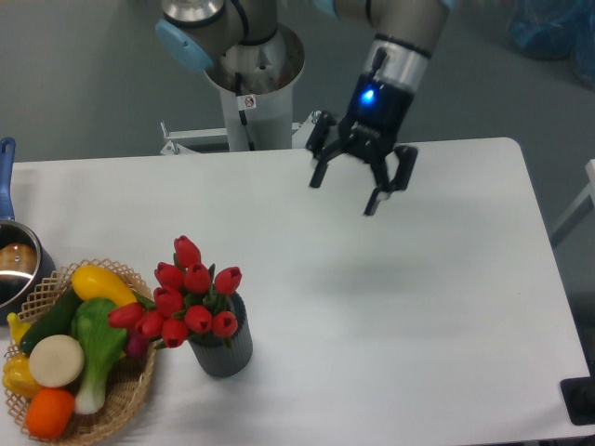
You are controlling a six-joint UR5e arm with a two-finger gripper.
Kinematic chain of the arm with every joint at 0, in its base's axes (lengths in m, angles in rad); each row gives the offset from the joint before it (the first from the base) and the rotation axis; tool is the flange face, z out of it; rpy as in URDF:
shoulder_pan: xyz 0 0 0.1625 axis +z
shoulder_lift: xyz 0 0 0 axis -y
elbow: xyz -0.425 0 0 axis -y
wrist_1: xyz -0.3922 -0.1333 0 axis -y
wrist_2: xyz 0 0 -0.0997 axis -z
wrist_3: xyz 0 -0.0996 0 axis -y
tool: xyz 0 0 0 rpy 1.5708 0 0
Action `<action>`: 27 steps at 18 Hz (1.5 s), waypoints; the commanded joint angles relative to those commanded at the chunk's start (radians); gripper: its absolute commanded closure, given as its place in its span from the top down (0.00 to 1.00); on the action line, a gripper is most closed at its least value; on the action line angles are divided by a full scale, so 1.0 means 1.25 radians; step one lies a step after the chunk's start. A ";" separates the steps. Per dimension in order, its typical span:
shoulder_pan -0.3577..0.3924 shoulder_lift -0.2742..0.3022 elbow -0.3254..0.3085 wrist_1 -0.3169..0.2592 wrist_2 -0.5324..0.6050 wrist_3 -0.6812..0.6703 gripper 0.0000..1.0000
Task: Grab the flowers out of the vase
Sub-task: 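Lower the open gripper to the tulip stems above the grey vase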
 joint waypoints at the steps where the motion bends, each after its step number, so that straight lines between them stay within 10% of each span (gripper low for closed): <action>1: -0.010 -0.010 0.000 0.002 -0.031 0.004 1.00; 18: -0.069 -0.130 -0.011 0.004 -0.209 0.025 1.00; 27: -0.083 -0.217 0.062 0.012 -0.260 0.023 1.00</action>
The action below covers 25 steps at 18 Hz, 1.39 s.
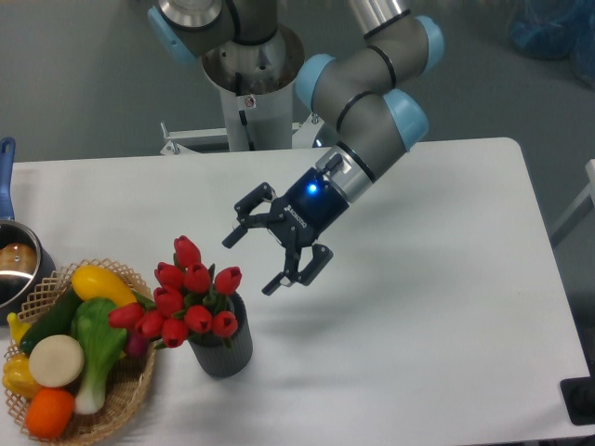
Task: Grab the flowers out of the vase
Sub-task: 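Lower the open gripper to the tulip stems above the grey vase, then close the gripper around the tulip stems below the blooms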
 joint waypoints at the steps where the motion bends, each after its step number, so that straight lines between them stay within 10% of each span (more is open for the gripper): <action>1: -0.005 -0.012 0.010 0.000 0.001 0.000 1.00; 25: -0.072 -0.063 0.043 0.004 0.006 0.010 1.00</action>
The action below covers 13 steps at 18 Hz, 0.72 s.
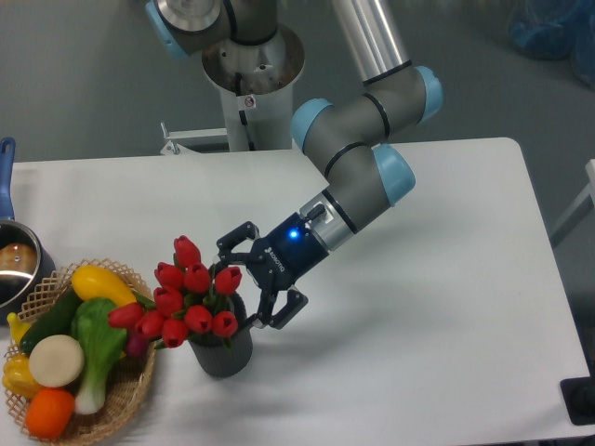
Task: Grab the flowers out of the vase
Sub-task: 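Close the gripper around the tulip stems below the blooms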
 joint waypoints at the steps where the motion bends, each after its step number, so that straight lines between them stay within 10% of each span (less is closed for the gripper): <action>1: -0.001 0.001 0.000 0.000 0.000 0.000 1.00; 13: -0.025 -0.001 0.000 0.005 -0.015 0.014 1.00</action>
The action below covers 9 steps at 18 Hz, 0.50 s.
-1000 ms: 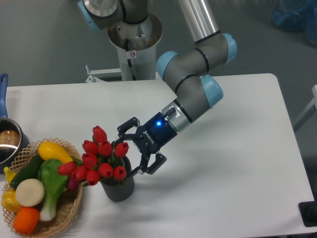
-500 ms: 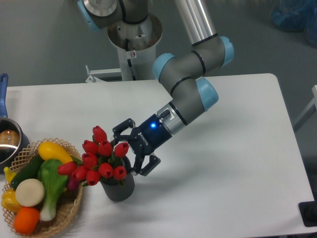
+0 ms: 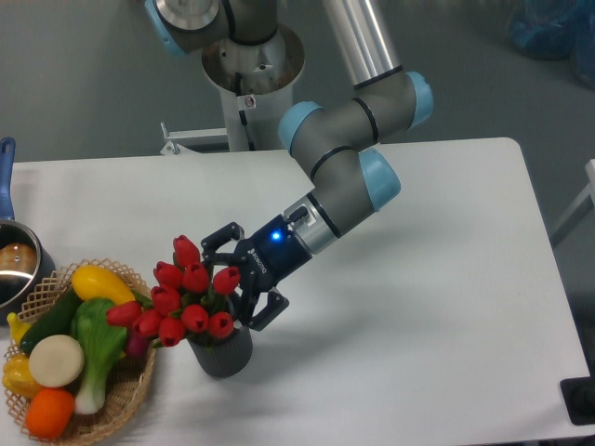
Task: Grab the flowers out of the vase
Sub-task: 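Close the gripper around the tulip stems below the blooms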
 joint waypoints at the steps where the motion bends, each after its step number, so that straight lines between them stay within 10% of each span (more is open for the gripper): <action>1: -0.005 0.000 0.000 0.000 -0.001 0.000 1.00; 5: -0.009 0.000 0.002 -0.001 0.000 0.000 0.97; 9: -0.007 -0.006 0.010 -0.001 -0.001 0.000 0.68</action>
